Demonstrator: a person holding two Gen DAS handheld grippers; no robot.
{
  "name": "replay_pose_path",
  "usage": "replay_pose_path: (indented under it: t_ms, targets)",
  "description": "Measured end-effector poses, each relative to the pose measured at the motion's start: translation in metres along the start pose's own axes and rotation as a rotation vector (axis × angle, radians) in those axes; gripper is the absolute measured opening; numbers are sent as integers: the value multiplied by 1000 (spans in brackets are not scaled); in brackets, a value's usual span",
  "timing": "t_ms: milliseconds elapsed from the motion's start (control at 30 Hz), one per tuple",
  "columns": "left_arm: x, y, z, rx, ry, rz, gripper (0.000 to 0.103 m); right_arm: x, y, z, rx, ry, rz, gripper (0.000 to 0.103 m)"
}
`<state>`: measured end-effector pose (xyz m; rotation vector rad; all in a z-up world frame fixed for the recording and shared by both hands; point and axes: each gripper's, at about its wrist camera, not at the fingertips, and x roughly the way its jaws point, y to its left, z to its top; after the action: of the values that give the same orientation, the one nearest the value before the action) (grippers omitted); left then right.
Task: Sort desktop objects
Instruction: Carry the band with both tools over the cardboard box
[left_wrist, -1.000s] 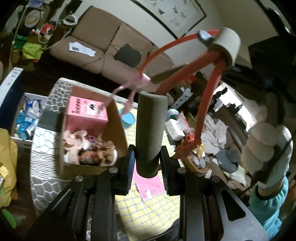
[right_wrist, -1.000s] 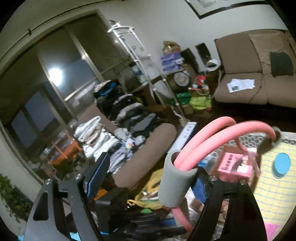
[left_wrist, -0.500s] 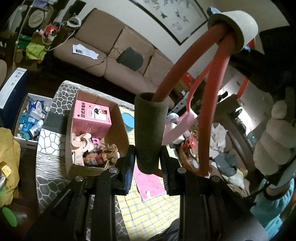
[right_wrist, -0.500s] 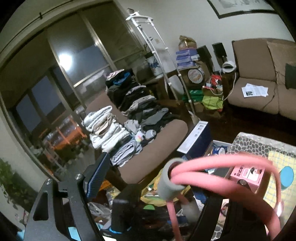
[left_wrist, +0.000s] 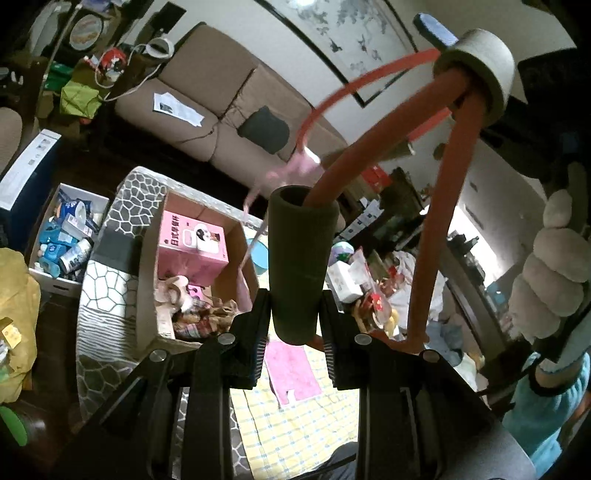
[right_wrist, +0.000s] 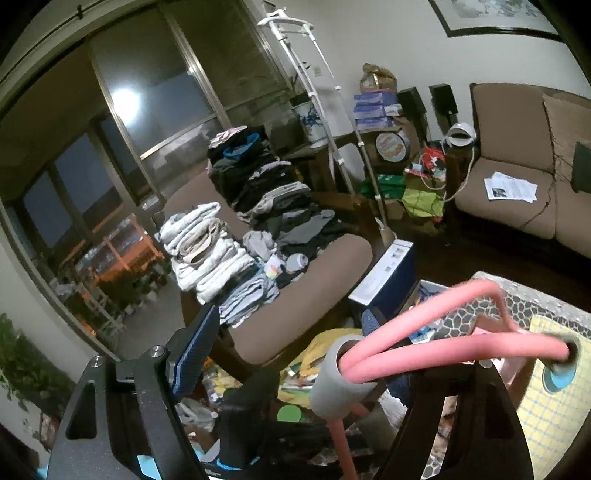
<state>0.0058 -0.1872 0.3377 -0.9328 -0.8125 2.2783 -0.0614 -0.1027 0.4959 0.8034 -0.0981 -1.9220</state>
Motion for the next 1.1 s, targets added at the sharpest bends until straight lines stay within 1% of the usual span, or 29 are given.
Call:
replay_pose_path:
  t_ms: [167, 267, 367, 567, 667, 767, 933, 1100]
  targets:
    - [4, 15, 2, -9, 21, 22, 24, 9, -3, -5, 1, -31, 15, 82]
    - [12, 22, -1, -8, 50, 52, 24, 9, -18, -20, 28, -55, 30, 82]
    - [22, 29, -4, -18, 76, 68, 24, 12, -33, -31, 65, -49, 40, 82]
    - [59, 42, -12, -40, 152, 107, 25, 20, -75, -53, 138, 8, 15, 82]
    - [83, 49, -17, -50, 203, 132, 24, 29, -105, -61, 185, 64, -1, 82]
    - [109, 58, -20, -58, 251, 165, 25, 38, -122, -67, 188, 100, -23, 82]
    - [143, 75, -14, -68, 307, 228, 24, 54, -145, -81, 207, 123, 3, 82]
    - [179, 94, -7, -87, 351, 279, 24, 68, -192, -107, 287, 139, 32, 82]
